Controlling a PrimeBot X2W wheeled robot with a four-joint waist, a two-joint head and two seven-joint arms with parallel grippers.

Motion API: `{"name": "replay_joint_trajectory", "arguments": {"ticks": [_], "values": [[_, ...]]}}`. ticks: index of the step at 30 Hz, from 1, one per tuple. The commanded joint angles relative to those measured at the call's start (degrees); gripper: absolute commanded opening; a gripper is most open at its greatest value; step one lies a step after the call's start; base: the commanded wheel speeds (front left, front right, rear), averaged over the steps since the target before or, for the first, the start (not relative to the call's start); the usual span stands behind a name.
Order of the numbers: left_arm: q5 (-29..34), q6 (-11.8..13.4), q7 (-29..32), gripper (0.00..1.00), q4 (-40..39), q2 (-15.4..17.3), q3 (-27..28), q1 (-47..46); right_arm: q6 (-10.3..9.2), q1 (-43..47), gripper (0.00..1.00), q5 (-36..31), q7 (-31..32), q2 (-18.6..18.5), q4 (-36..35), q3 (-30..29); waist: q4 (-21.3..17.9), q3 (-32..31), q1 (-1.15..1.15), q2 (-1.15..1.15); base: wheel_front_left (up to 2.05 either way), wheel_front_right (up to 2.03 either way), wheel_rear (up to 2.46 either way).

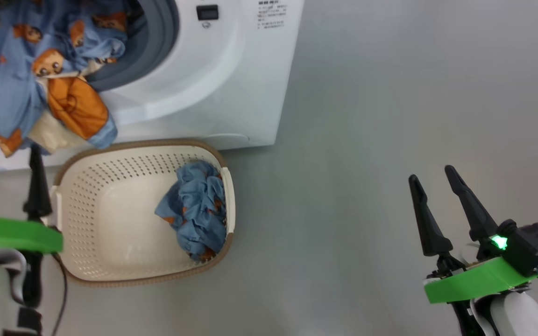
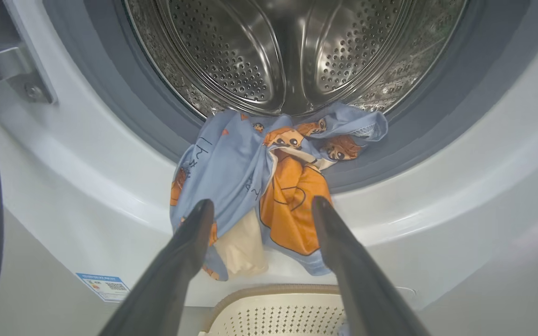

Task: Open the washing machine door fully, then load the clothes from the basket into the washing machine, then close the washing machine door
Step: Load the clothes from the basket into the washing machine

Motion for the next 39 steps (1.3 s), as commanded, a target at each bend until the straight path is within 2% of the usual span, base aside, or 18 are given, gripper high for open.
{"name": "replay_joint_trajectory", "arguments": {"ticks": [1, 10, 16, 29, 39], "values": [[-0.6, 0.0, -0.4, 1.00, 0.0, 3.1, 1.2, -2.0, 0.41, -0.9, 1.00, -1.0, -0.5, -0.1, -1.4, 1.3, -1.7, 3.1, -0.01, 0.00, 0.00, 0.00, 0.00], [-4.1, 0.0, -0.4, 1.00, 8.2, 8.7, -3.4, -10.9, 0.41, -3.4, 1.00, -1.3, -0.5, 1.0, -1.6, 2.5, -3.6, 7.5, -0.01, 0.00, 0.00, 0.00, 0.00], [-7.5, 0.0, -0.4, 1.00, 11.1, 12.2, -6.1, -15.1, 0.41, -4.5, 1.00, -1.6, -0.5, 1.4, -2.0, 2.6, -4.5, 9.8, -0.01, 0.00, 0.00, 0.00, 0.00], [-14.9, 0.0, -0.4, 1.00, 17.3, 16.6, -14.3, -20.4, 0.41, -6.3, 1.00, -1.9, -0.5, 2.0, -2.5, 3.9, -6.1, 12.9, -0.01, 0.00, 0.00, 0.00, 0.00], [-23.1, 0.0, -0.4, 1.00, 16.7, 19.4, -22.9, -23.1, 0.41, -7.0, 1.00, -2.0, -0.5, 2.7, -2.9, 3.8, -6.9, 14.5, -0.01, 0.00, 0.00, 0.00, 0.00]]}}
